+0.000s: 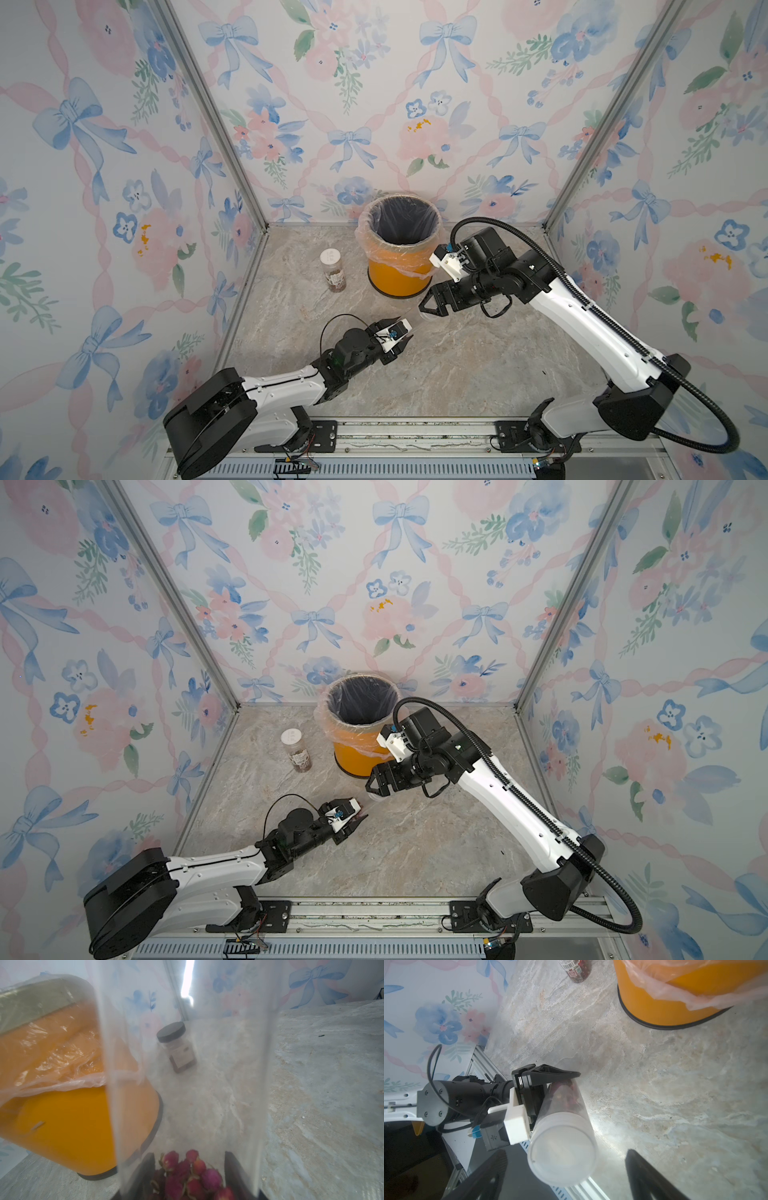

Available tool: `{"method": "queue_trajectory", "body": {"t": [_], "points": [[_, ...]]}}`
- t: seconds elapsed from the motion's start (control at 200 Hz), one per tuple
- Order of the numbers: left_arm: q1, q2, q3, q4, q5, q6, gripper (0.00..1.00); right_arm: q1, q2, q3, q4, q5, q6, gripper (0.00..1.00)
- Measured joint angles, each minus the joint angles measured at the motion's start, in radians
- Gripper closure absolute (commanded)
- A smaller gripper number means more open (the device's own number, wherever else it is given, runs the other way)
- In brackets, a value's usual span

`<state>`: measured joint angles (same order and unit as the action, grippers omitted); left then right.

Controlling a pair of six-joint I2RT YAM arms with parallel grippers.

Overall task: Empty the moldy dried flower tea in the jars
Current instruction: Unscrew the lid from the jar.

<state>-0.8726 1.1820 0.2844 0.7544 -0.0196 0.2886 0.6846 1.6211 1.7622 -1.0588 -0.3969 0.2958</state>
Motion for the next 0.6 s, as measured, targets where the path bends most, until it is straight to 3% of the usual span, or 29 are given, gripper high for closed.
{"method": "queue_trajectory", "body": {"t": [0.215, 0.46, 0.6], "points": [[0.0, 0.0, 0.0, 0.0, 0.0, 0.0, 0.52, 0.019, 0.035, 0.005, -0.015, 0.009, 0.017, 0.24], [0.0, 0.0, 0.0, -0.001, 0.0, 0.004, 0.51, 0.033, 0.057, 0.032, -0.036, 0.001, -0.002, 0.55], [0.0, 0.0, -0.001, 0.0, -0.002, 0.008, 0.52, 0.033, 0.061, 0.041, -0.047, -0.001, -0.034, 0.58]]}}
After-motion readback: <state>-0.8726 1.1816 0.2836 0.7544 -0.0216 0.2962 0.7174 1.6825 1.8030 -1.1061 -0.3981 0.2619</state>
